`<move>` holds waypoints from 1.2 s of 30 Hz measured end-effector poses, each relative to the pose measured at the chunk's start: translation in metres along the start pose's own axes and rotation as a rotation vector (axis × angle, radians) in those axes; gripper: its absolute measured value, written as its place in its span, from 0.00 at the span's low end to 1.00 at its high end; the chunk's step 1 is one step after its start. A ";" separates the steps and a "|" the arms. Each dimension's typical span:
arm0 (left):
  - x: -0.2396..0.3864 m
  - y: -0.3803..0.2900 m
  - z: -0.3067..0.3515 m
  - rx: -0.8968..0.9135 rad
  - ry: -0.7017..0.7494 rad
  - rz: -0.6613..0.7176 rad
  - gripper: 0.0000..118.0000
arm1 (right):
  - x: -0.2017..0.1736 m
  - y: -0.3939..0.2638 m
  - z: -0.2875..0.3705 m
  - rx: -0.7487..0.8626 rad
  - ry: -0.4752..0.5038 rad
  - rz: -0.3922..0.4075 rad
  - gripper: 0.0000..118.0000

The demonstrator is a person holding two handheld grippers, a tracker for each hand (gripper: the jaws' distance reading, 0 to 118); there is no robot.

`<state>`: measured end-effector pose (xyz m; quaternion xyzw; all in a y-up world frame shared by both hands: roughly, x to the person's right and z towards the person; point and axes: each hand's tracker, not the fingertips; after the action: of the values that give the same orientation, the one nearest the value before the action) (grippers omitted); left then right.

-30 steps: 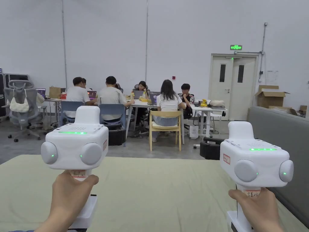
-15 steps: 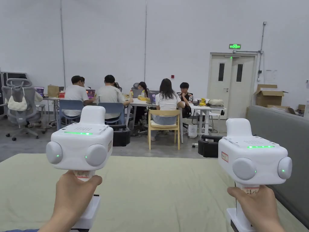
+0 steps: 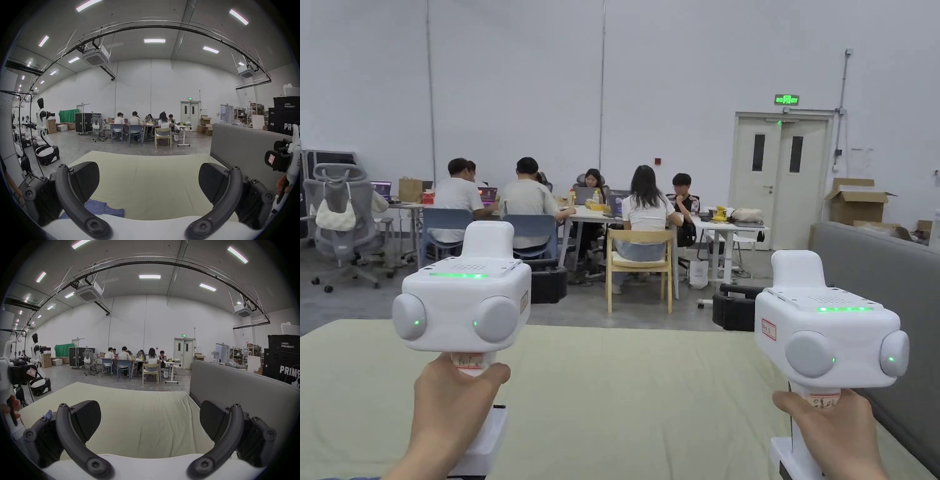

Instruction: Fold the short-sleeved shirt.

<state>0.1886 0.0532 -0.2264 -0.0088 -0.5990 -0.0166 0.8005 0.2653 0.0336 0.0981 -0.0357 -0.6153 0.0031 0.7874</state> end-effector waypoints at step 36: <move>-0.204 -0.065 0.071 -0.162 0.390 0.001 0.00 | -0.218 -0.057 -0.027 -0.132 0.500 0.033 0.02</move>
<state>0.0607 -0.0062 -0.4028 -0.0703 -0.4295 -0.0657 0.8979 0.2362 -0.0354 -0.1158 -0.0969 -0.3999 -0.0331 0.9108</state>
